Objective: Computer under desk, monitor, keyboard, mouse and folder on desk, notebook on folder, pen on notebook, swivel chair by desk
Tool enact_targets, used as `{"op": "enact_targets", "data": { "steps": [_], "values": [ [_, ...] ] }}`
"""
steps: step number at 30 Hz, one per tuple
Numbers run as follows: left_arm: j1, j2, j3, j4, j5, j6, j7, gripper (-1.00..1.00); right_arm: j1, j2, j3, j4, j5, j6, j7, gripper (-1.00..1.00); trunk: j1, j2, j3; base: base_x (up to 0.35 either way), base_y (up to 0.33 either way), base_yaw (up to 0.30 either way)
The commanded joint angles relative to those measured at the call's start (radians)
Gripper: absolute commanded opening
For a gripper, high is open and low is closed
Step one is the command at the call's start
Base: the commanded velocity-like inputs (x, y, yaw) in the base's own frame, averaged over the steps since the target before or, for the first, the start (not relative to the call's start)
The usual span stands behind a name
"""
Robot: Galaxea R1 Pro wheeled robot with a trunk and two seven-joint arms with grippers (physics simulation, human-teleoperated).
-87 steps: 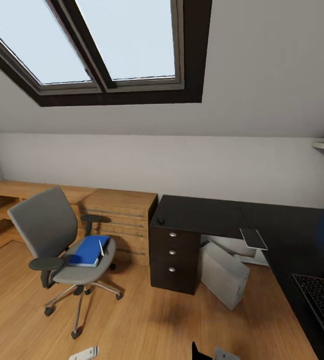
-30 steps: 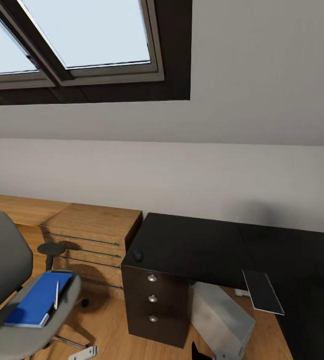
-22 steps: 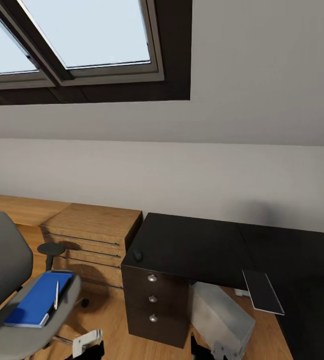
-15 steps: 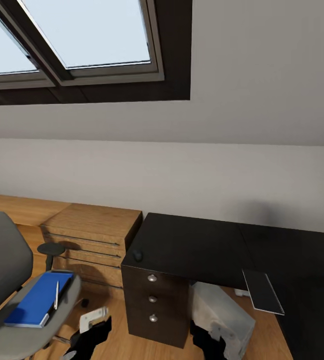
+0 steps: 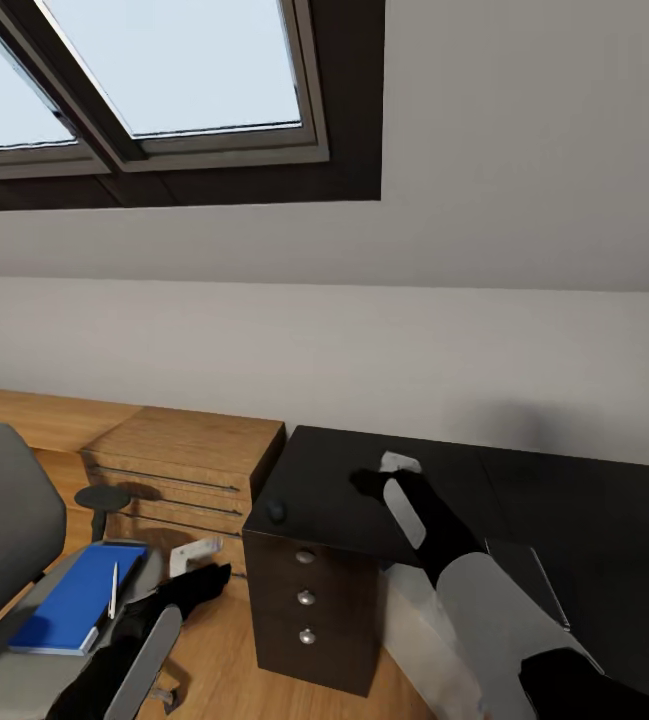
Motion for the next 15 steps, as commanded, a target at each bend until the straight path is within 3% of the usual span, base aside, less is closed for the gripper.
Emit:
{"op": "enact_targets", "data": {
  "steps": [1,3,4,5,10,15],
  "values": [
    [-0.007,0.000,-0.001,-0.002,0.016,0.018,0.011,1.00,-0.008,0.000,0.003,0.004,-0.010,0.009,-0.010,1.00,0.000,-0.001,-0.002,0.000,0.000,0.000],
    [-0.017,-0.001,0.000,-0.013,0.031,0.061,0.011,1.00,-0.026,0.002,0.001,0.025,-0.008,-0.003,-0.010,1.00,0.000,-0.001,-0.002,0.000,0.000,0.000],
    [-0.025,0.008,0.001,-0.063,0.046,0.108,0.012,1.00,-0.041,0.002,-0.001,0.080,-0.007,-0.135,-0.013,1.00,0.000,-0.001,-0.002,0.000,0.000,0.000],
    [-0.026,0.015,0.001,-0.074,0.048,0.114,0.012,1.00,-0.042,0.001,0.000,0.091,-0.007,-0.168,-0.013,1.00,0.000,-0.001,-0.002,0.000,0.000,0.000],
    [-0.028,0.037,0.002,-0.090,0.053,0.122,0.012,1.00,-0.043,0.002,0.003,0.100,-0.009,-0.211,-0.011,1.00,0.000,-0.001,-0.002,0.000,0.000,0.000],
    [-0.030,0.043,0.003,-0.096,0.053,0.121,0.012,1.00,-0.040,0.002,0.005,0.106,-0.005,-0.222,-0.011,1.00,0.000,-0.001,-0.003,0.000,0.000,0.167]
  ]
}}
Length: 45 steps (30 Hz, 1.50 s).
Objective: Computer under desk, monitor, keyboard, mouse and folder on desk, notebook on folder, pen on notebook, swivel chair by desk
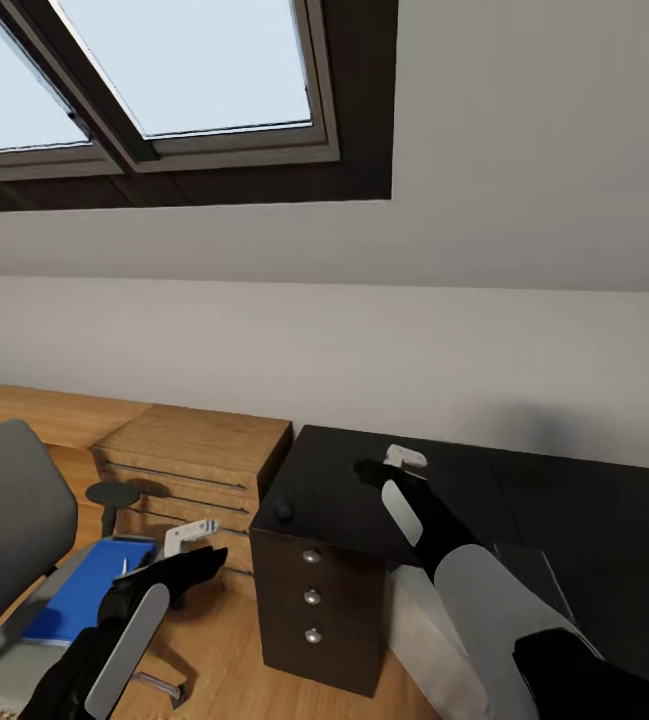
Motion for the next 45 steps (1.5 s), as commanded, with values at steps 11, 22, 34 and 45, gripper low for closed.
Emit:
{"op": "enact_targets", "data": {
  "steps": [11,22,34,45],
  "values": [
    [-0.002,-0.008,0.001,0.002,0.011,0.000,0.010,1.00,0.000,-0.001,0.070,0.058,0.061,0.000,-0.012,1.00,0.000,-0.001,-0.010,0.001,0.000,0.233],
    [-0.002,-0.009,0.002,0.004,0.013,-0.001,0.010,1.00,0.000,0.000,0.089,0.101,0.080,-0.003,-0.012,1.00,0.000,-0.001,-0.023,0.209,0.000,0.199],
    [-0.002,-0.009,0.002,0.010,0.014,0.001,0.010,1.00,0.000,0.000,0.091,0.113,0.082,-0.008,-0.009,1.00,0.000,-0.001,-0.038,0.096,0.000,0.177],
    [-0.002,-0.009,0.002,0.009,0.012,0.000,0.010,1.00,0.000,-0.001,0.168,0.115,0.082,-0.009,-0.005,1.00,0.000,-0.001,-0.050,0.237,0.000,0.147]
  ]
}}
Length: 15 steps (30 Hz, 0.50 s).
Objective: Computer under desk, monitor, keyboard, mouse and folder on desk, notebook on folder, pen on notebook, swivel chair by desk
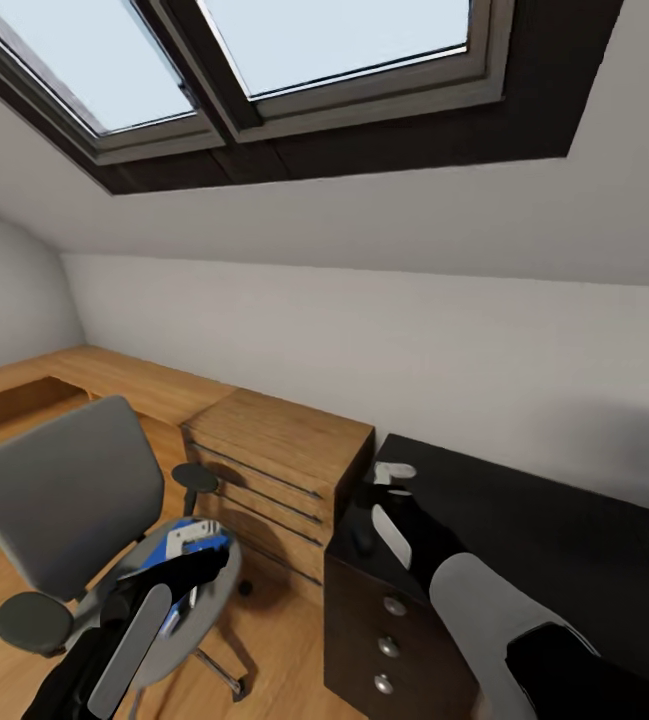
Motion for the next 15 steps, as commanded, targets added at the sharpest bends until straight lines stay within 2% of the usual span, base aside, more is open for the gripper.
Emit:
{"op": "enact_targets", "data": {
  "steps": [1,3,9,15],
  "values": [
    [-0.001,0.001,-0.002,-0.001,0.010,0.001,0.010,1.00,-0.001,-0.001,0.010,-0.001,-0.009,0.004,-0.008,1.00,0.001,-0.001,-0.002,0.212,0.000,0.036],
    [-0.001,0.001,-0.003,-0.001,0.010,0.001,0.010,1.00,-0.001,-0.002,0.015,0.007,-0.007,0.001,-0.007,1.00,0.001,-0.001,-0.002,0.229,-0.012,0.020],
    [-0.001,0.001,-0.004,-0.002,0.011,0.005,0.006,1.00,-0.001,-0.018,0.038,0.077,0.075,-0.041,-0.006,1.00,0.001,-0.001,-0.002,0.238,-0.092,0.004],
    [-0.001,0.001,-0.004,-0.005,0.012,0.006,0.006,1.00,-0.001,-0.028,0.037,0.118,0.094,-0.065,-0.006,1.00,0.001,-0.001,-0.002,0.060,-0.027,0.001]
  ]
}}
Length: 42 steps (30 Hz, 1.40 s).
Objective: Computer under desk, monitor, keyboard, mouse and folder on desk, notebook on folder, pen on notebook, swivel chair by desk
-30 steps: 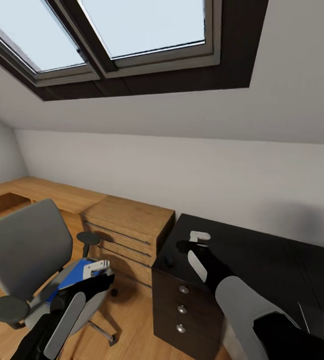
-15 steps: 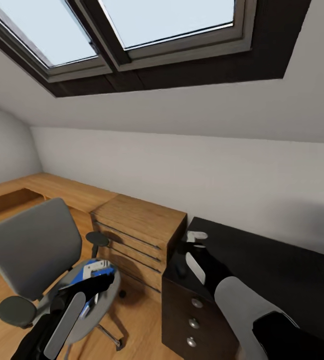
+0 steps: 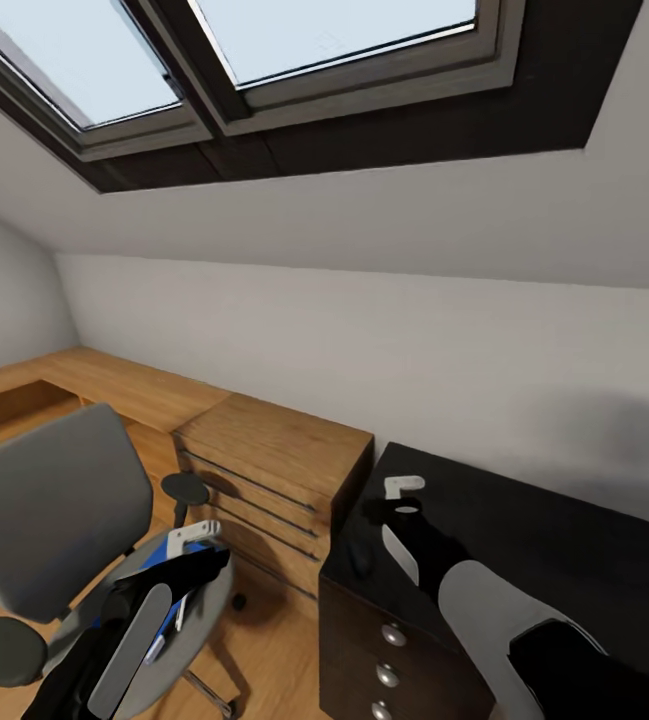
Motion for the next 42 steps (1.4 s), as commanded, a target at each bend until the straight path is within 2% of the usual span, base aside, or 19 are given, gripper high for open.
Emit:
{"op": "enact_targets", "data": {
  "steps": [1,14,19,20,24,42],
  "values": [
    [-0.001,0.001,-0.002,-0.002,0.010,0.001,0.010,1.00,-0.001,-0.001,0.009,0.001,-0.008,0.005,-0.007,1.00,0.000,-0.001,-0.001,0.045,-0.007,0.000],
    [-0.001,0.001,-0.002,-0.019,0.011,0.001,0.010,1.00,-0.001,-0.004,0.009,0.010,-0.006,0.008,-0.007,1.00,0.000,-0.001,-0.001,0.174,-0.001,0.000],
    [-0.001,0.001,-0.001,-0.062,0.016,0.001,0.011,1.00,-0.001,-0.002,0.011,0.018,-0.007,0.020,-0.006,1.00,0.000,-0.001,-0.001,0.032,0.000,0.000],
    [-0.001,0.001,0.000,-0.085,0.032,0.000,0.013,1.00,-0.001,-0.001,0.011,0.021,-0.009,0.057,-0.006,1.00,0.000,-0.001,-0.001,0.007,0.000,0.000],
    [-0.001,0.001,0.002,-0.098,0.056,-0.001,0.017,1.00,-0.001,0.003,0.012,0.020,-0.012,0.142,-0.005,1.00,0.000,-0.001,-0.001,0.003,0.000,0.000],
    [-0.001,0.001,0.005,-0.100,0.061,-0.002,0.018,1.00,-0.002,0.009,0.017,0.017,-0.014,0.226,0.000,1.00,0.069,-0.127,-0.058,0.000,0.000,0.000]
  ]
}}
